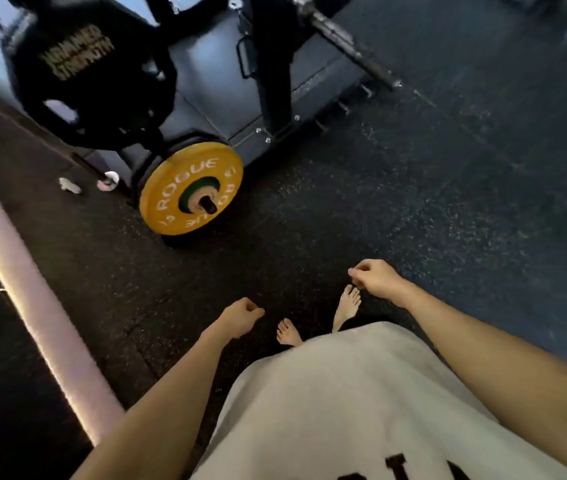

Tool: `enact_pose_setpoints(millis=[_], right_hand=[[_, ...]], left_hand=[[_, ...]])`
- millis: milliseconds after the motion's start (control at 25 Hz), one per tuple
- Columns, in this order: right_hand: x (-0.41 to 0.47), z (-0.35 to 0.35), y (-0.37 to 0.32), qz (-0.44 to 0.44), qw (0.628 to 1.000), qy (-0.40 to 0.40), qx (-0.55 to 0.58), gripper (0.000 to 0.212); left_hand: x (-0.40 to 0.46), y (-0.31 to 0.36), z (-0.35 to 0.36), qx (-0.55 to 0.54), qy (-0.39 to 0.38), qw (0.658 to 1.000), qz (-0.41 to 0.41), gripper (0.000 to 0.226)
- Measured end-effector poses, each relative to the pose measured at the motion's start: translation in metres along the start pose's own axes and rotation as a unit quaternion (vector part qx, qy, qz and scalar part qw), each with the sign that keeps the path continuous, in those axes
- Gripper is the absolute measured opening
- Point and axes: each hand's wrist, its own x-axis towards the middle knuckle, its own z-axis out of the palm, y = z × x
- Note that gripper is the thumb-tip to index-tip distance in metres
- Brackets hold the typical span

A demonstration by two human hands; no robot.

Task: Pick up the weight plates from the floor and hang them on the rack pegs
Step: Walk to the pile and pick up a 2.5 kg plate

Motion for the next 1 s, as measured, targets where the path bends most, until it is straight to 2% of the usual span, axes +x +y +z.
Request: enact_pose_setpoints(millis=[160, 360, 560, 680, 800, 1000], right_hand=[[-0.022, -0.038, 0.107, 0.101, 0.985, 0.091, 0.105, 0.020], [-0.054, -0.088, 0.232, 0.203, 0.943, 0.151, 0.217, 0.022], [-0.076, -0.153, 0.314, 0.245, 0.917, 0.159, 0.271, 0.027], [-0.076, -0.197, 0.348, 0.265, 0.901, 0.148, 0.311, 0.018], [-0.058, -0.247, 0.377, 0.272, 0.898, 0.126, 0.321, 0.018], [0.006, -0.361, 0.385, 0.279, 0.892, 0.106, 0.339, 0.017]], left_hand=[[0.006, 0.042, 0.033, 0.142, -0.051, 0.987, 0.045, 0.038], [0.026, 0.154, 0.072, 0.272, -0.068, 0.954, 0.102, 0.034], [0.038, 0.289, 0.138, 0.241, -0.036, 0.962, 0.123, 0.026], [0.042, 0.358, 0.175, 0.260, -0.020, 0.953, 0.152, 0.021], [0.044, 0.419, 0.205, 0.271, -0.033, 0.950, 0.149, 0.022], [0.079, 0.527, 0.231, 0.219, -0.072, 0.965, 0.128, 0.029]])
